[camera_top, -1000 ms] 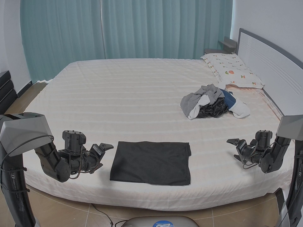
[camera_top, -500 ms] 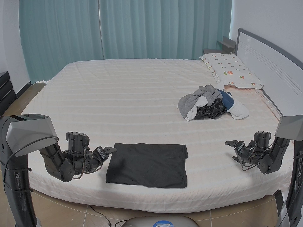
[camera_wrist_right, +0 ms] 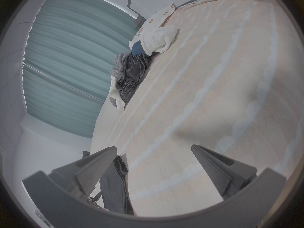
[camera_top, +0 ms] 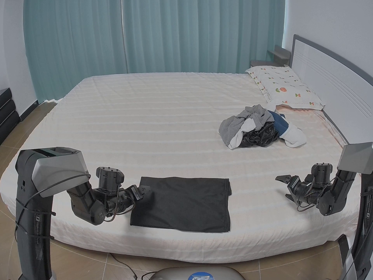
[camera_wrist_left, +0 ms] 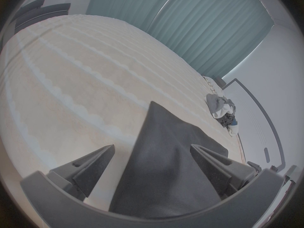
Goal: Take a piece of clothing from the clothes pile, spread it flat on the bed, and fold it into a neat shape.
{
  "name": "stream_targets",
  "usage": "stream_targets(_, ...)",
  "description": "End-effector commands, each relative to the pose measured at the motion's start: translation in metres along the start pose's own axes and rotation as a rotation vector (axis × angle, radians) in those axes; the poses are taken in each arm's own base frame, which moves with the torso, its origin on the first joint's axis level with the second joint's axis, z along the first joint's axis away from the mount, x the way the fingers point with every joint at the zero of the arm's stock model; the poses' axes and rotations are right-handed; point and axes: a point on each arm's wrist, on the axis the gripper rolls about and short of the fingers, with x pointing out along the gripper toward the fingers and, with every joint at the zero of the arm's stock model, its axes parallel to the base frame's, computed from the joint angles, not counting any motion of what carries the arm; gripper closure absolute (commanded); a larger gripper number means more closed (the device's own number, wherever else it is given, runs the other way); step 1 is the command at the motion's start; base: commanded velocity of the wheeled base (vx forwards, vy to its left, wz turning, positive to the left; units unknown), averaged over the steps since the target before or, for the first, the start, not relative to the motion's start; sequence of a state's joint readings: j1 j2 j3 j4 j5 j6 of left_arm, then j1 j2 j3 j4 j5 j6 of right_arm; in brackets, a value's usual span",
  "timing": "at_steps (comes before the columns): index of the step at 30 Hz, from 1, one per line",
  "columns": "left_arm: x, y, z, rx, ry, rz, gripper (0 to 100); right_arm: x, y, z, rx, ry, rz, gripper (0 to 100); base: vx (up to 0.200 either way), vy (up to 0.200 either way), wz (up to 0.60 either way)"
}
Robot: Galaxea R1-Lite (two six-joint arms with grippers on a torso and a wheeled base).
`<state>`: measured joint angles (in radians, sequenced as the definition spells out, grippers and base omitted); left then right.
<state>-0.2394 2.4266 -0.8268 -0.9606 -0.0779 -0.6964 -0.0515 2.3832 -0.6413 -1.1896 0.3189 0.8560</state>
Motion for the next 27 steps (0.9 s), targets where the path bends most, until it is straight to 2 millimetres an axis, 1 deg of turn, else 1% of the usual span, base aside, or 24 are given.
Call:
stream_targets(1, 0.0079, 0.0021, -0.0069, 0.004, 0.016, 0.006, 0, 0.0004, -0.0010, -0.0011, 0.001, 0.004, -0.003, 0, 0.000, 0.000, 0.00)
stream_targets(6, 0.0105, 0.0005, -0.0066, 0.005, 0.000, -0.008, 0, 0.0005, -0.0016, -0.0016, -0.006, 0.005, -0.005, 0, 0.000, 0.000, 0.00)
stream_targets(14, 0.0090, -0.0002, -0.0058, -0.001, -0.006, -0.015, 0, 0.0005, -0.0024, -0.0023, -0.017, 0.010, -0.007, 0, 0.000, 0.000, 0.00)
stream_targets(15, 0.0090, -0.0002, -0.0058, -0.001, -0.006, -0.015, 100, 0.0005, -0.0024, -0.0023, -0.017, 0.010, -0.007, 0, 0.000, 0.000, 0.00)
stream_targets(24, 0.0101, 0.0008, -0.0042, -0.005, -0.011, -0.014, 100, 0.0005, -0.0024, -0.0023, -0.017, 0.010, -0.007, 0, 0.000, 0.000, 0.00)
stream_targets(27, 0.0076, 0.0022, -0.0043, -0.007, -0.008, -0.010, 100, 0.0005, -0.0024, -0.0023, -0.018, 0.010, -0.007, 0, 0.000, 0.000, 0.00)
